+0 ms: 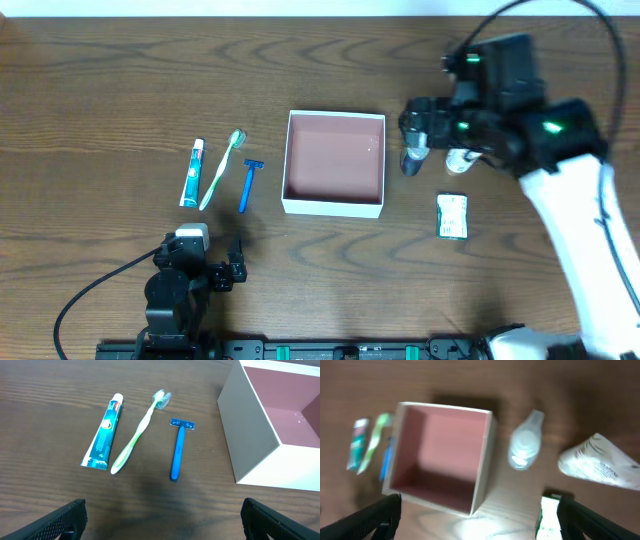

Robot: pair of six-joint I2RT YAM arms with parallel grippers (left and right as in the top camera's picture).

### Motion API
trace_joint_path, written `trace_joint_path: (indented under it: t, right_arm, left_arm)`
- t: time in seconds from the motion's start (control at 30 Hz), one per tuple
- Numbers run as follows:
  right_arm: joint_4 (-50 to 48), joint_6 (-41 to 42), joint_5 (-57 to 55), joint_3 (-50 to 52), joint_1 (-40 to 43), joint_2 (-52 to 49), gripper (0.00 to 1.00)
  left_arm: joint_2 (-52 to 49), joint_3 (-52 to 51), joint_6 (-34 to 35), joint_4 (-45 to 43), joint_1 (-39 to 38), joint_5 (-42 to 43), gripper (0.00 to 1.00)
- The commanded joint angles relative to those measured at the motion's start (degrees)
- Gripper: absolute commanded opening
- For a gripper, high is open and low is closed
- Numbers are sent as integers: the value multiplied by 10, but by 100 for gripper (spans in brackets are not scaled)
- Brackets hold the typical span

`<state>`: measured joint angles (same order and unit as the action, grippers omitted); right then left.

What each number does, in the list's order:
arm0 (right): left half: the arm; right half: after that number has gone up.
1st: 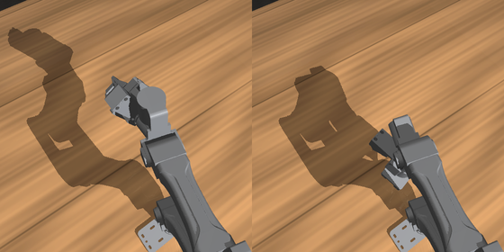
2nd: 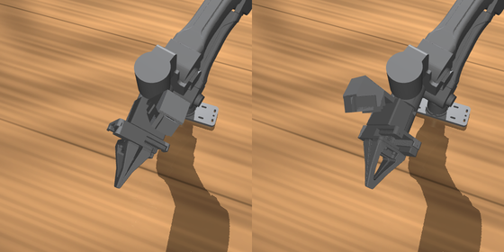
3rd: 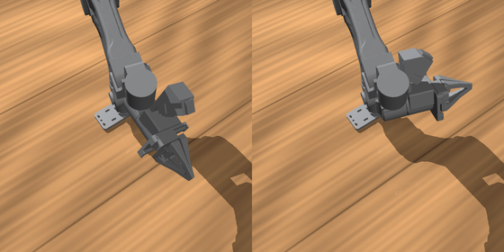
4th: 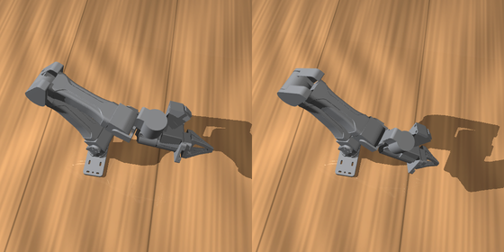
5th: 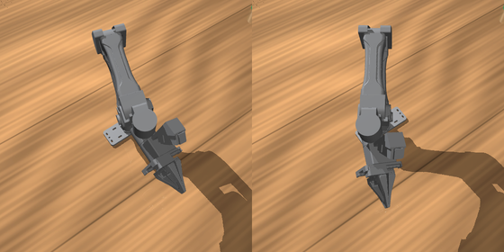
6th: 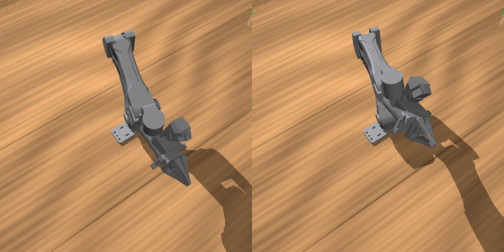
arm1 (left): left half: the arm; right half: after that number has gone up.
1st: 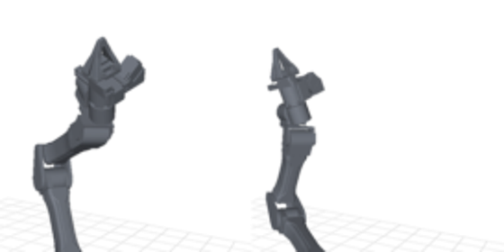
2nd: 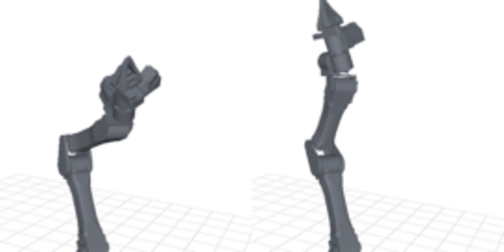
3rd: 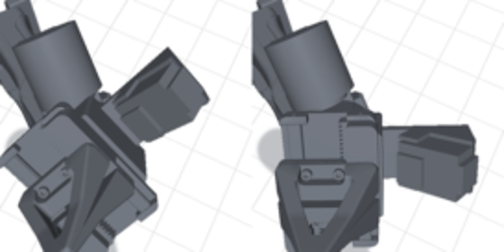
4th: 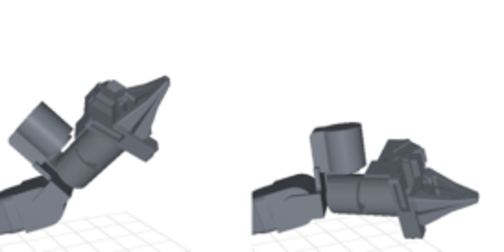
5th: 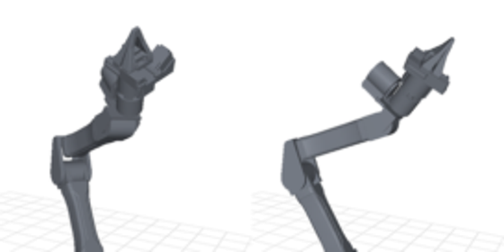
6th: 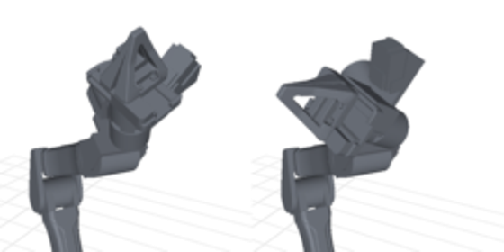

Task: Pack container
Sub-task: 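Reach the right gripper to the clear bottle and grasp it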

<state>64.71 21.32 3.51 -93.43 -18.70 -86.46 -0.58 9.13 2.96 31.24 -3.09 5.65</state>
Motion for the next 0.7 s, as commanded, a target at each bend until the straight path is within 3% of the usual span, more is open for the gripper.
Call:
trace_joint_path:
  t: [0.0, 0.27, 0.67]
  right_arm:
    - [-8, 100, -126, -11, -21, -50, 96]
    - [-24, 138, -173, -11, -21, -155, 88]
    - [-49, 130, -181, -11, -17, -244, 91]
  left_arm:
    - [3, -7, 1, 0, 3, 3, 98]
    - [3, -7, 1, 0, 3, 3, 98]
    - [3, -7, 1, 0, 3, 3, 98]
